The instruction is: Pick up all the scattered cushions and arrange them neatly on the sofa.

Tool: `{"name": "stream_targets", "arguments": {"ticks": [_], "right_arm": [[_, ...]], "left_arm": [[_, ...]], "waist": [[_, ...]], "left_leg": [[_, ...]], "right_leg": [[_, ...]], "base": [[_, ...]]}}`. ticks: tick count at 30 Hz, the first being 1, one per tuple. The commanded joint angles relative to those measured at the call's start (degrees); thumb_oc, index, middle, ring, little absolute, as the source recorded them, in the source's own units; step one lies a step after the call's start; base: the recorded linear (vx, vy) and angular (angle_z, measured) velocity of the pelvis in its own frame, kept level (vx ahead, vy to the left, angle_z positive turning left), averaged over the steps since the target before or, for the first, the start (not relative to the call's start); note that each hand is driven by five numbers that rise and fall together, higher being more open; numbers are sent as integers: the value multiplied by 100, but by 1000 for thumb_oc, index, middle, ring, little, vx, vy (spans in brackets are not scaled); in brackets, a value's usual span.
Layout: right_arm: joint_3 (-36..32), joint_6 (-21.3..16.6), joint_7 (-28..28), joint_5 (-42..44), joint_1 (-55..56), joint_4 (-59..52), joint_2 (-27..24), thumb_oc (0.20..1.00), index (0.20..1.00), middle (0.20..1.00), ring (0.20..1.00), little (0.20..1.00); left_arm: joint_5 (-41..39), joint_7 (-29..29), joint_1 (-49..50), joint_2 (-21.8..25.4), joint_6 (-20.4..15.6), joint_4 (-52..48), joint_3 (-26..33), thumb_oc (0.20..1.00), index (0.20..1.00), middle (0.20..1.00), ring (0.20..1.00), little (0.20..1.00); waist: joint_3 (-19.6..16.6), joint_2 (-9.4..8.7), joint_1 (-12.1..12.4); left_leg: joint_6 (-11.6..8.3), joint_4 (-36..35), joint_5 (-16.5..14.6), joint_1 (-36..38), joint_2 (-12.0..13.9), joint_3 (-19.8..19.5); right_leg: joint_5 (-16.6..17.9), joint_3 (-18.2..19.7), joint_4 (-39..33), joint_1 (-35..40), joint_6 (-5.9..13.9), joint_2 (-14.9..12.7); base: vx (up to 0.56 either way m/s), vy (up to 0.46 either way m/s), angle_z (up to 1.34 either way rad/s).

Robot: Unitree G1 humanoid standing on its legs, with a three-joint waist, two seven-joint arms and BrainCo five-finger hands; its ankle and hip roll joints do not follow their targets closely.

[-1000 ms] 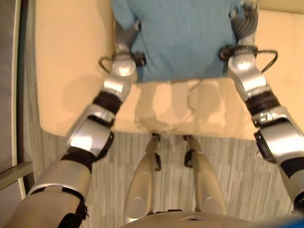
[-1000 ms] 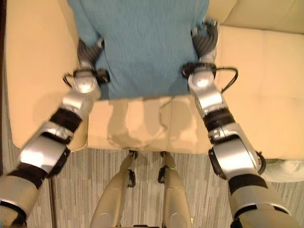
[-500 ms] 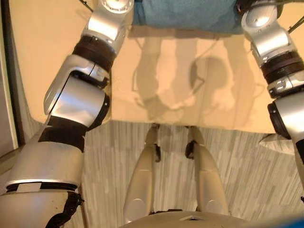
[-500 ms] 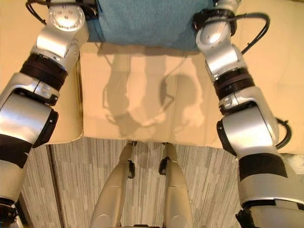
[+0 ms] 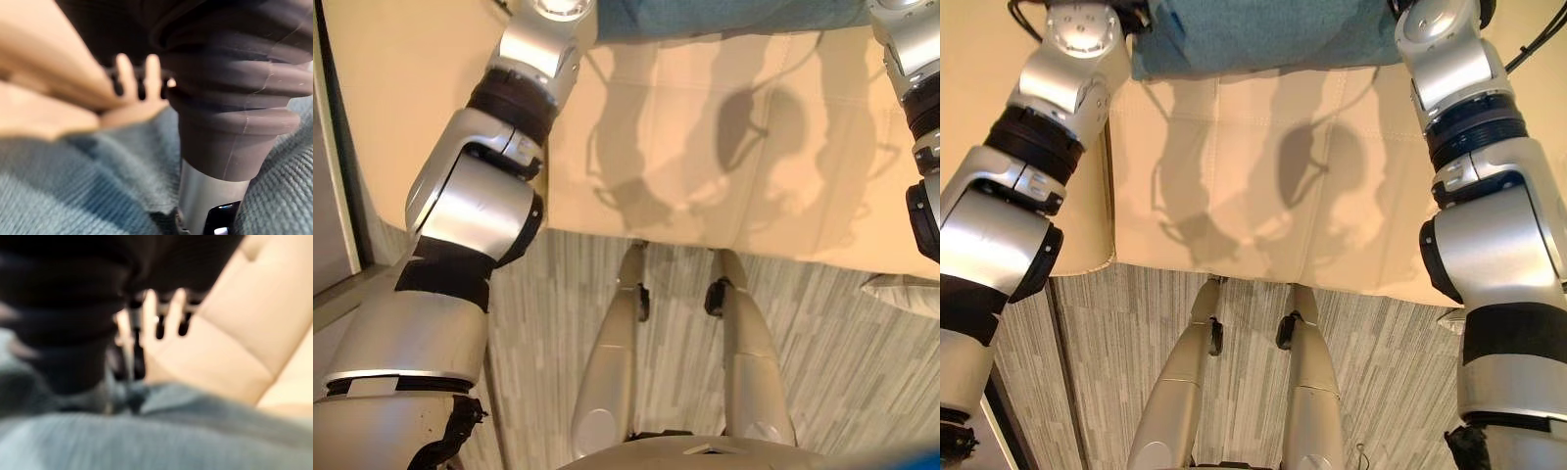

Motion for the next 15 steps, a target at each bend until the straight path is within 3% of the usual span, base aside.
{"name": "stream_targets", "arguments": {"ticks": [1, 3, 7, 10, 15], "right_arm": [[154, -280, 169, -179, 393, -444, 620, 1000, 1000, 1000, 1000, 1000], [55, -270, 183, -251, 567, -583, 591, 1000, 1000, 1000, 1000, 1000], [-518, -302, 417, -307, 1528, -1072, 137, 1000, 1000, 1000, 1000, 1000], [-771, -317, 600, -351, 2112, -1389, -95, 1000, 1000, 1000, 1000, 1000], [-1369, -371, 814, -420, 3212, -1977, -365, 1000, 1000, 1000, 1000, 1000]], "left_arm": [[463, -151, 245, -129, -282, -107, 121, 1000, 1000, 1000, 1000, 1000], [502, -123, 481, 88, -283, -112, 247, 1000, 1000, 1000, 1000, 1000], [496, -289, 1791, 1125, -290, -191, 1003, 1000, 1000, 1000, 1000, 1000], [297, -411, 2484, 1480, -362, -326, 1499, 1000, 1000, 1000, 1000, 1000], [387, -466, 3894, 1669, -465, -1191, 2179, 1000, 1000, 1000, 1000, 1000]], "waist": [[-522, 17, -51], [-505, 15, -57], [-426, 25, -94], [-414, -8, -114], [-353, -74, -130]], "left_leg": [[-363, -364, -136, 350, 50, -175], [-367, -364, -150, 453, 62, -152], [-358, -364, -270, 967, 82, -92], [-336, -364, -328, 1226, 92, -69], [-286, -364, -410, 1573, 87, -3]], "right_leg": [[-179, 137, 12, 27, 791, -158], [-194, 125, 27, 108, 781, -163], [-254, 55, 4, 661, 757, -200], [-222, 53, -122, 966, 751, -185], [-126, 51, -383, 1400, 751, -163]], "base": [[-71, 12, 1], [-38, 9, 0], [-9, 14, -1], [-11, 23, -1], [0, 0, 0]]}}
